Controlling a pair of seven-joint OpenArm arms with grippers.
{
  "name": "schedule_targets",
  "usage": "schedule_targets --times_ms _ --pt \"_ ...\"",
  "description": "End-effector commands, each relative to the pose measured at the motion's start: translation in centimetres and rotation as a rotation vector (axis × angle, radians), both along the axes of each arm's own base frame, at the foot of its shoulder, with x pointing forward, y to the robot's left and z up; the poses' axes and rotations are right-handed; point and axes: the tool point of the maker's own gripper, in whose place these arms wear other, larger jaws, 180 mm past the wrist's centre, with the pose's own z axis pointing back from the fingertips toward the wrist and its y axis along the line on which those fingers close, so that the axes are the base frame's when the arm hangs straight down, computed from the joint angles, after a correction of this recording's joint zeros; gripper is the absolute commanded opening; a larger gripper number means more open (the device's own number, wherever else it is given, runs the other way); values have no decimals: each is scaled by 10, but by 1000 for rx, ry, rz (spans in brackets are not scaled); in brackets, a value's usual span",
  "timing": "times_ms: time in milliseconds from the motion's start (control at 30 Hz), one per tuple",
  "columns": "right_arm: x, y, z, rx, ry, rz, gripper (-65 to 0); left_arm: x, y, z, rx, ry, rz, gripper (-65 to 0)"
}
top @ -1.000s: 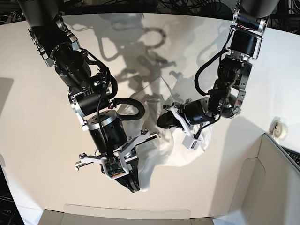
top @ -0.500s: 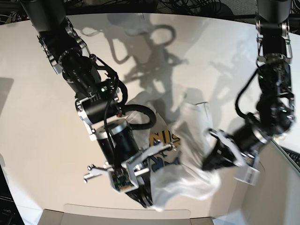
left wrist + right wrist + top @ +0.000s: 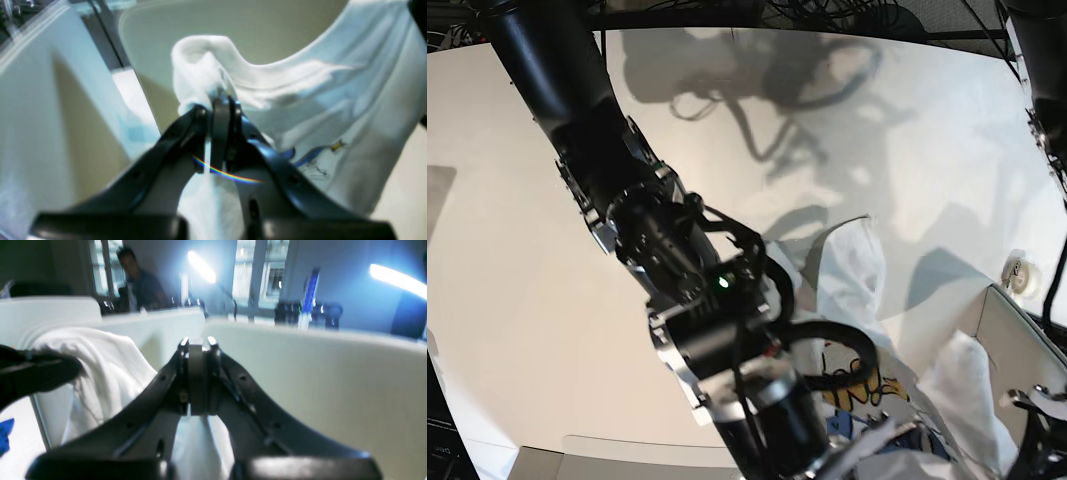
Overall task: Layout the t-shirt on the table in an organized manner, then fold the t-shirt properly
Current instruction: 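Lift the t-shirt again with both grippers to unfold it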
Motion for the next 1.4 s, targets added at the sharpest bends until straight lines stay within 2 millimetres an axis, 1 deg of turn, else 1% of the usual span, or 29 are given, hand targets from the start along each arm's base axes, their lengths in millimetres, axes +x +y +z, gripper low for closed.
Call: schedule_targets --times_ms 0,100,167,300,367,467,533,667,733,867,1000,1067,1167,1200,1267,1300,1367 --pt "-9 0 31 24 -85 -2 -650 -10 8 37 1 -111 22 -650" --pt "-6 1 53 9 -128 -20 -650 -22 16 75 16 -216 44 -650" --pt "-7 2 68 1 -163 -28 -650 -31 21 96 24 -279 59 -650" --pt "-15 2 98 -5 -230 -38 -650 -49 29 130 27 -382 83 -650" --pt "-20 2 109 -6 -257 -39 -650 -57 34 144 13 -422 93 -650" --pt "-28 2 125 -6 -299 -41 -650 -68 51 165 -28 -473 120 -650" --pt "-30 3 129 -5 -310 -39 -650 -74 63 175 -48 -496 144 -650" --pt "-31 3 136 20 -356 -28 -650 -91 77 196 -87 -569 163 -650" --pt "-32 8 136 37 -350 15 -650 -101 83 204 -96 -600 176 -650" --pt "-37 17 136 79 -333 117 -650 -119 98 215 -116 -650 211 -650" --pt "-48 26 137 122 -324 219 -650 -138 120 223 -183 -684 269 -650" --pt "-60 37 132 120 -303 298 -650 -144 124 226 -200 -707 276 -650" --pt "-92 61 122 89 -315 424 -650 -147 126 227 -208 -717 277 -650" --pt "-102 69 117 73 -315 461 -650 -144 125 225 -207 -707 275 -650" --pt "-123 82 108 48 -315 543 -650 -131 124 213 -204 -660 274 -650" --pt "-132 86 105 42 -313 578 -650 -120 122 203 -210 -627 264 -650" --pt "-146 87 104 45 -315 626 -650 -99 116 182 -230 -566 238 -650"
